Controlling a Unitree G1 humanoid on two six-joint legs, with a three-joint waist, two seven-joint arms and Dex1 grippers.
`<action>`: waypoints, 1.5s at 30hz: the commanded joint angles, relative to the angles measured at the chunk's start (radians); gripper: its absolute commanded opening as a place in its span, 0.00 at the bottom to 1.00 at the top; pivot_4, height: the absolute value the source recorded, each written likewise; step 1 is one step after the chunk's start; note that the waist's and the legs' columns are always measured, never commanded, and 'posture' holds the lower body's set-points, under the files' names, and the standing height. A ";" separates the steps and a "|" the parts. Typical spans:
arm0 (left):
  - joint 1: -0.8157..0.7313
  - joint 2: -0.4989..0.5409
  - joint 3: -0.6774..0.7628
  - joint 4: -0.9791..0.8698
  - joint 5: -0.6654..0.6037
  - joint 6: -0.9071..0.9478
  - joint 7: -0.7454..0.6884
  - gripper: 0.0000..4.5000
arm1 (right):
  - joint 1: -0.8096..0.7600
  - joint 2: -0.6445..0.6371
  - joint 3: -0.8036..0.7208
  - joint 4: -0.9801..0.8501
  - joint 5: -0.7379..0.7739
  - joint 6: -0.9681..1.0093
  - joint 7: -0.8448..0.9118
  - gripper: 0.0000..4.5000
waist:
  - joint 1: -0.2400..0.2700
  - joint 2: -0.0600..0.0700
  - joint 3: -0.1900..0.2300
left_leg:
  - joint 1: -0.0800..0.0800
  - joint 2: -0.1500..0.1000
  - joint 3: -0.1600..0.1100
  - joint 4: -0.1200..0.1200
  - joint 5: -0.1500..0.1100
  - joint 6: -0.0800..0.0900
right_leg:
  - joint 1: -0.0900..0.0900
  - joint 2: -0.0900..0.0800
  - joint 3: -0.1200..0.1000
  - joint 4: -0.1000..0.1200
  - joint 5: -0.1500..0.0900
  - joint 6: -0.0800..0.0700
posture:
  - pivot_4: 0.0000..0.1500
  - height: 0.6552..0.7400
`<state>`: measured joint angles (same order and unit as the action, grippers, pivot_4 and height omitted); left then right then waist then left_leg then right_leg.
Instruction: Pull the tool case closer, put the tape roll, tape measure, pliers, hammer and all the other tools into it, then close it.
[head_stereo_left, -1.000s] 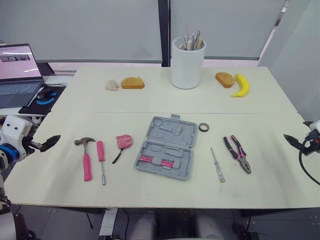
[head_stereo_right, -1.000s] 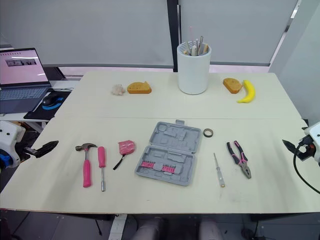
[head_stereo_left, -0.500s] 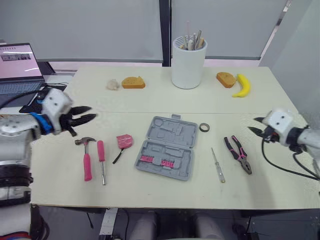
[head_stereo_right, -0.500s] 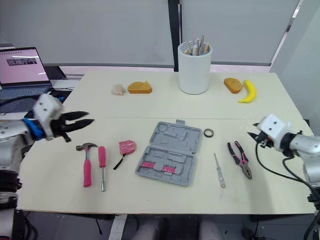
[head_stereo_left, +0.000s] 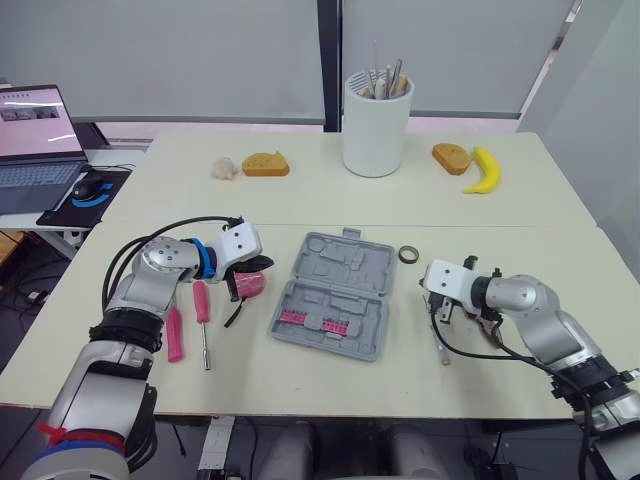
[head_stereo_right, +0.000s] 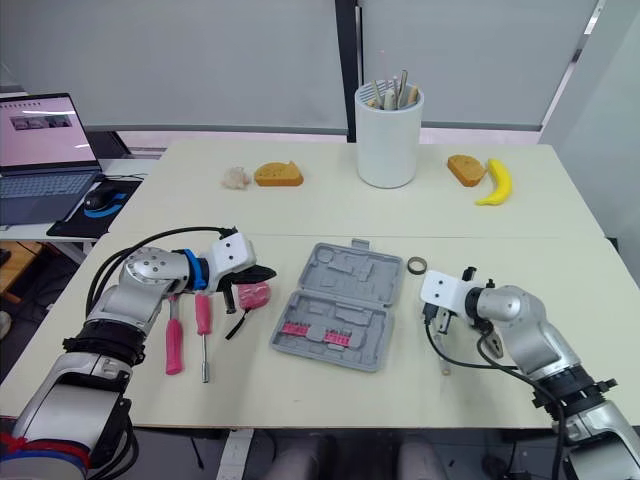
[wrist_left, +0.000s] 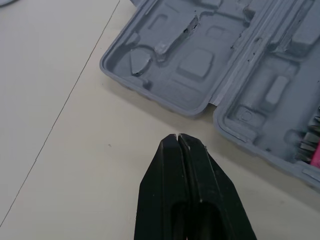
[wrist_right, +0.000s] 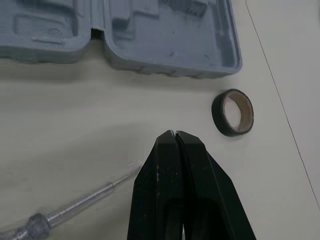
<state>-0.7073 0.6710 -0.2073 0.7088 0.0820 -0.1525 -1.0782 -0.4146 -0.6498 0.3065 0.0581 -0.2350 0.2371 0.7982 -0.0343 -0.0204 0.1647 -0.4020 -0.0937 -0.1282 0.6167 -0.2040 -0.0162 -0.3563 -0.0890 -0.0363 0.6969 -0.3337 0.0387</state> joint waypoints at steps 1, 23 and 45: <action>-0.023 -0.023 -0.020 0.039 0.039 -0.039 0.028 0.00 | -0.030 0.027 0.018 -0.041 -0.019 0.061 0.005 0.00 | 0.002 0.000 0.000 | 0.000 0.000 0.000 0.000 0.000 0.000 | 0.000 0.000 0.000 0.000 0.000 0.000 | 1.00 1.00; -0.114 -0.128 -0.075 0.240 0.160 -0.090 0.123 0.00 | -0.095 0.106 0.114 0.044 -0.063 0.141 0.048 0.00 | 0.002 -0.001 0.001 | -0.001 -0.001 -0.001 0.002 0.000 0.000 | 0.000 0.001 -0.001 0.001 0.000 0.000 | 1.00 1.00; 0.033 -0.190 -0.070 -0.046 0.114 0.073 0.055 0.00 | -0.100 0.180 0.137 0.070 -0.061 0.110 0.059 0.00 | 0.002 -0.001 0.001 | 0.000 -0.001 -0.002 0.004 0.000 0.000 | 0.001 0.001 -0.001 0.001 0.000 0.000 | 1.00 1.00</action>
<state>-0.6893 0.5074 -0.2656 0.7385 0.2319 -0.0906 -0.9949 -0.5011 -0.4771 0.4381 0.1719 -0.3007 0.3768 0.8493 -0.0328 -0.0215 0.1653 -0.4024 -0.0943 -0.1305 0.6209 -0.2040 -0.0165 -0.3557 -0.0878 -0.0369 0.6977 -0.3336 0.0389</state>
